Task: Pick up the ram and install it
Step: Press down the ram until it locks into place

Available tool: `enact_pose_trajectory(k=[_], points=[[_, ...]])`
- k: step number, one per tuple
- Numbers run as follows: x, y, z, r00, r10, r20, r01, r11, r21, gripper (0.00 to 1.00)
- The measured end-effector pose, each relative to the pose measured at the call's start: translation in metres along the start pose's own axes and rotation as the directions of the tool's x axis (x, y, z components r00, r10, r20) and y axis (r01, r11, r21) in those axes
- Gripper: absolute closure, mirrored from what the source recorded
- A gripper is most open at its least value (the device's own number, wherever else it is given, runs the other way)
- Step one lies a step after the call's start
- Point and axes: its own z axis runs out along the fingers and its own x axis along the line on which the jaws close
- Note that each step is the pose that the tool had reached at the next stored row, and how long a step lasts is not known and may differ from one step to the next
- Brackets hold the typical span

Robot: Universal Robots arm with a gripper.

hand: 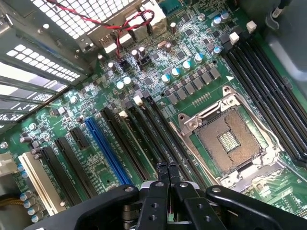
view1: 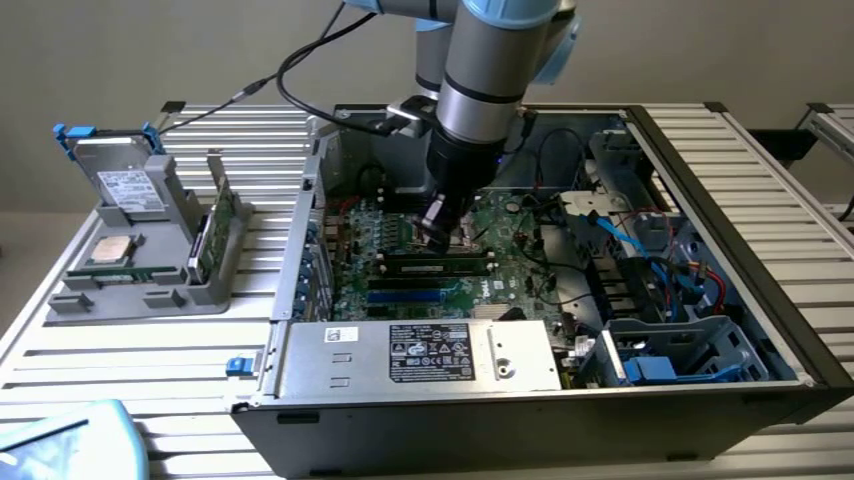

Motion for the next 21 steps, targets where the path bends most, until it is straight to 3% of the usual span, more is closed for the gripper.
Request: enact_pose_trajectory(k=[6, 9, 15, 21], points=[[0.0000, 0.0000, 0.0001, 0.9986, 0.051, -0.0148, -0.051, 0.9987, 0.0101, 0.90], [0.0001, 0.0000, 0.0000, 0.9966, 0.080, -0.0189, -0.080, 0.9967, 0.0128, 0.90], [0.0000, 0.0000, 0.0001, 0.9888, 0.148, -0.0166, -0.148, 0.9889, 0.0102, 0.90], [0.0000, 0.0000, 0.0001, 0.9765, 0.215, -0.0155, -0.215, 0.9766, 0.0085, 0.90]])
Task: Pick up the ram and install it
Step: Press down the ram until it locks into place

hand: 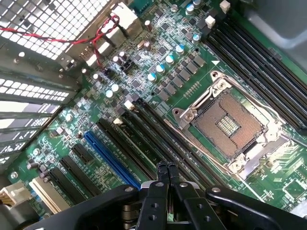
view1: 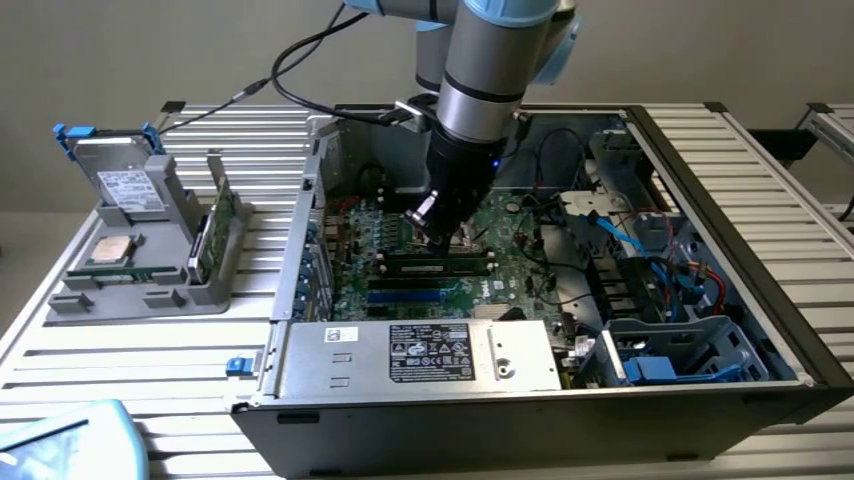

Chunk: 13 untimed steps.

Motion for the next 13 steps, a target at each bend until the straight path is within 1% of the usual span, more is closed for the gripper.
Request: enact_pose_trajectory(k=[6, 10, 13], points=[[0.0000, 0.0000, 0.0000, 0.9977, 0.068, 0.0007, -0.068, 0.9977, -0.0028, 0.90], [0.0000, 0.0000, 0.0001, 0.9935, 0.114, 0.0019, -0.114, 0.9935, -0.0057, 0.90], [0.0000, 0.0000, 0.0001, 0.9885, 0.151, 0.0030, -0.151, 0.9885, -0.0088, 0.90]])
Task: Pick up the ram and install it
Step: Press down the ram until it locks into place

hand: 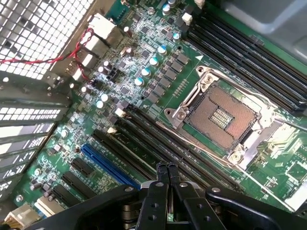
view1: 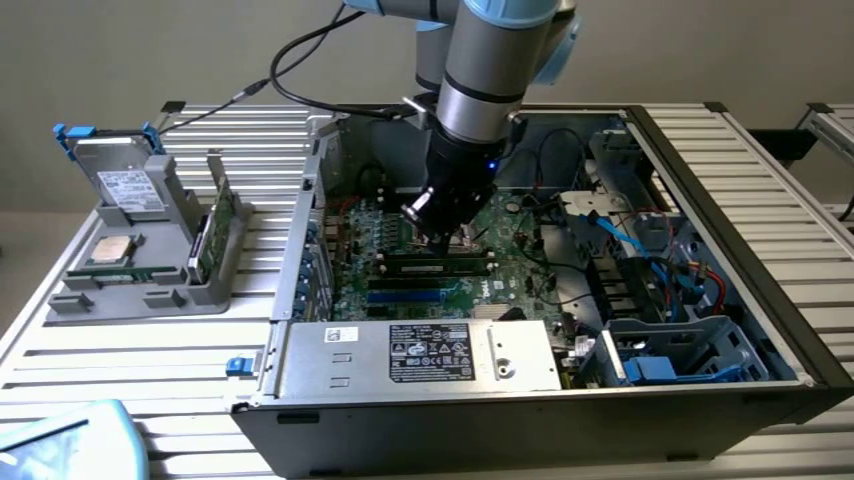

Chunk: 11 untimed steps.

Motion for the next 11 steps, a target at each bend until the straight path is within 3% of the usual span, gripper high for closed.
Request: enact_pose_trajectory(k=[6, 11], points=[[-0.0001, 0.0000, 0.0004, 0.9967, 0.081, 0.0042, -0.080, 0.9967, -0.0090, 0.90], [-0.0001, -0.0001, 0.0010, 0.9885, 0.151, 0.0077, -0.151, 0.9884, -0.0182, 0.90]])
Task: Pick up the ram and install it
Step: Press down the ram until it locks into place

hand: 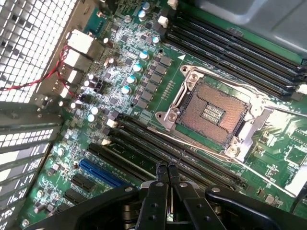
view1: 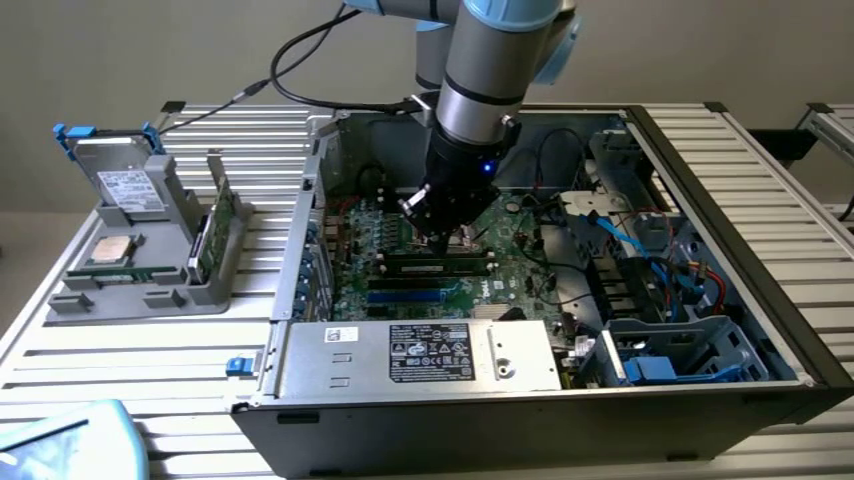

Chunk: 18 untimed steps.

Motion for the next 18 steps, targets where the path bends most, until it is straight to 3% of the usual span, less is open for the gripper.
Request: enact_pose_trajectory(k=[5, 9, 13, 18], points=[[-0.0001, -0.0001, 0.0008, 0.9972, 0.074, 0.0047, -0.074, 0.9972, -0.0100, 0.90], [-0.0003, -0.0001, 0.0019, 0.9903, 0.139, 0.0082, -0.139, 0.9901, -0.0192, 0.90], [-0.0004, -0.0002, 0.0030, 0.9785, 0.206, 0.0111, -0.205, 0.9783, -0.0290, 0.90], [-0.0006, -0.0003, 0.0044, 0.9581, 0.286, 0.0139, -0.285, 0.9576, -0.0411, 0.90]])
